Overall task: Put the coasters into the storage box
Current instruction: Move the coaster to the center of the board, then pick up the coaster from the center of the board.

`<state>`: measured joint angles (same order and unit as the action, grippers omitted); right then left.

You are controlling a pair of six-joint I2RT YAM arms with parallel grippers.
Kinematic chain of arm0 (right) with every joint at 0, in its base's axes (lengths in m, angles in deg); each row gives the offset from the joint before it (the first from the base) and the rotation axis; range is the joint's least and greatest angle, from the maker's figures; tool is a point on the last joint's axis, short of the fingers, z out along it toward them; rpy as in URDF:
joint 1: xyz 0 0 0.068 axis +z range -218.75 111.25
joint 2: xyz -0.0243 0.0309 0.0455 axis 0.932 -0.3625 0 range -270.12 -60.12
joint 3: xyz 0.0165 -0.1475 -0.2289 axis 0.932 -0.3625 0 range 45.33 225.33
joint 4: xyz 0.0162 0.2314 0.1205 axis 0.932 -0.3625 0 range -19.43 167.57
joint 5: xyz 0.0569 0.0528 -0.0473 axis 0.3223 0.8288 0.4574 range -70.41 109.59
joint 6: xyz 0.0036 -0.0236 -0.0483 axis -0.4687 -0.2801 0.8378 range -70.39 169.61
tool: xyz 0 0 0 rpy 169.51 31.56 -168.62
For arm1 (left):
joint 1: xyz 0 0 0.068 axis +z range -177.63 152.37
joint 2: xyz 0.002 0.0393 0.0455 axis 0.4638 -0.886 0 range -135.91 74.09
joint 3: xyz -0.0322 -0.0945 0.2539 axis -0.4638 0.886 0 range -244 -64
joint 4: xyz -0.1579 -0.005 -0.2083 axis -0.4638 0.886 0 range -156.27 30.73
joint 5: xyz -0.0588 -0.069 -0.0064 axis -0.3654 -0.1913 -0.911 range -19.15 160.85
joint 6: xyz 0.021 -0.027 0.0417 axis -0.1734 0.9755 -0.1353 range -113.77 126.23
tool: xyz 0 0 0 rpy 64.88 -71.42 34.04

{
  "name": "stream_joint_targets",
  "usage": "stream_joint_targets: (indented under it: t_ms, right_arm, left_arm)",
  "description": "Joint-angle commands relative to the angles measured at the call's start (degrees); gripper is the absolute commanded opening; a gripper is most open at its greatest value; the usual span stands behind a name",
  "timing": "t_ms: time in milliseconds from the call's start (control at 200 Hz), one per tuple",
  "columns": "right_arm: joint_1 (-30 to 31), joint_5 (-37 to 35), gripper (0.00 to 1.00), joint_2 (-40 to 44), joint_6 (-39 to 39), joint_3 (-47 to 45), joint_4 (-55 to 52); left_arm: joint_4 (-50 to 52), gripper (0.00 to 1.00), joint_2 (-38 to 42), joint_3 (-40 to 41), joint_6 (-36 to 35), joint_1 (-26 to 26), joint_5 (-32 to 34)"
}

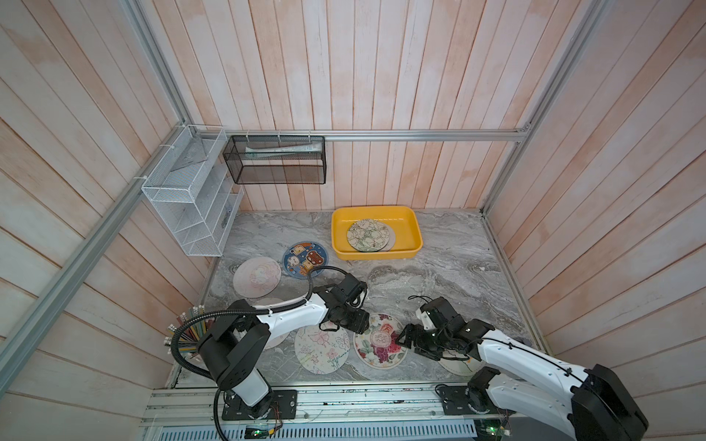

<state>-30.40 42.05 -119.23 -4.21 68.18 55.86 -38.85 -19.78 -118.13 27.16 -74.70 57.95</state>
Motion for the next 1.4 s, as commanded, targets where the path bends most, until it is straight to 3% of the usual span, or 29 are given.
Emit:
stream_joint_targets:
  t_ms: [0, 700, 1145, 1396]
  right_arm:
    - [1.75, -0.9, 0.82, -2.8, -0.62, -0.18, -1.4]
    - [2.52, -4.63, 0.68, -8.66, -0.93, 2.34, -0.25]
    - [2.57, -4.11, 0.59, -9.48, -1.2, 2.01, 1.23]
    - [2.59, -3.94, 0.47, -10.08, -1.11, 2.07, 2.09]
  left_arm:
    - [1.84, 0.59, -1.69, -1.83, -0.99, -0.46, 2.07]
    - [-0.15, 0.46, -3.99, -0.49, 1.04, -1.79, -2.96]
    - [-1.3, 0.44, -4.48, -0.04, 1.96, -2.07, -4.74]
    - [-1.38, 0.43, -4.53, 0.18, 2.04, -2.24, -4.82]
